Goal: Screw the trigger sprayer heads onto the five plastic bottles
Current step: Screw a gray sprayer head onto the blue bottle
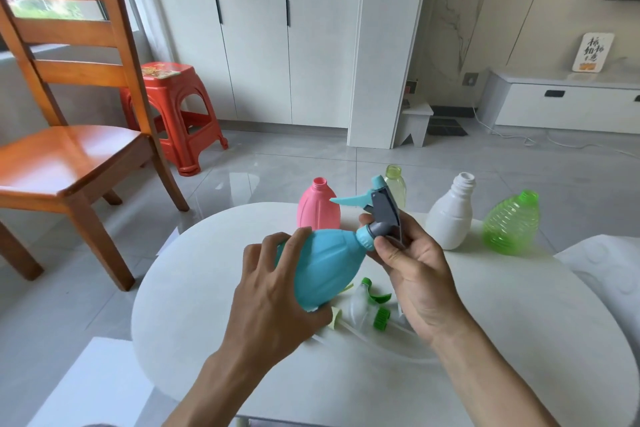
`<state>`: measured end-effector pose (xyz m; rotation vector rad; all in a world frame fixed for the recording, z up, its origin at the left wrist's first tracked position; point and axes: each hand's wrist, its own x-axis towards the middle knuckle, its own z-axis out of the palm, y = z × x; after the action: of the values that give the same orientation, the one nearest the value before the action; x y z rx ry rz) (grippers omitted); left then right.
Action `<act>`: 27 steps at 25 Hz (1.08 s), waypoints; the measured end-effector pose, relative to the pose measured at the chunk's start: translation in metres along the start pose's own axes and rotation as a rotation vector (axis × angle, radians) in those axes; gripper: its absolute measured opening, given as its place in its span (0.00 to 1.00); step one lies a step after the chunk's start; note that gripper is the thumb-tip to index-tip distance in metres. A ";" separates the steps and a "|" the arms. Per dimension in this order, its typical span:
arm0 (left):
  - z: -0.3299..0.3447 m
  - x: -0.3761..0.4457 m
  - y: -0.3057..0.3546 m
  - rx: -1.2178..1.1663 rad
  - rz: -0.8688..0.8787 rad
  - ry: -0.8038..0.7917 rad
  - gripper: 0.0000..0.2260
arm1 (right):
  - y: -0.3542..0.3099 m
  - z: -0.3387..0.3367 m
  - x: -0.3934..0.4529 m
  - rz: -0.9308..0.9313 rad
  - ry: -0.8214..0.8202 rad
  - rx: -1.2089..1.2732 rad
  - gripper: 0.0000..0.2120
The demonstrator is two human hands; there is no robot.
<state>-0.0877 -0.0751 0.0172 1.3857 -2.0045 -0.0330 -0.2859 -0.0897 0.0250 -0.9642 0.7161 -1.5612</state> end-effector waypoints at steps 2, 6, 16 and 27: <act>-0.001 -0.001 0.001 -0.040 0.008 -0.008 0.42 | -0.001 -0.005 0.002 0.022 -0.008 0.033 0.13; -0.006 0.000 0.002 -0.196 -0.043 -0.036 0.41 | -0.003 -0.009 0.005 0.073 -0.076 0.183 0.20; -0.008 -0.001 0.003 -0.073 0.037 -0.024 0.44 | -0.017 -0.014 0.004 -0.027 -0.164 -0.200 0.14; -0.005 -0.008 0.002 -0.207 0.027 -0.077 0.46 | -0.025 -0.015 0.006 -0.016 -0.226 -0.185 0.15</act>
<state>-0.0849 -0.0659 0.0174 1.2423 -2.0186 -0.2778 -0.3114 -0.0911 0.0399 -1.2634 0.7019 -1.3887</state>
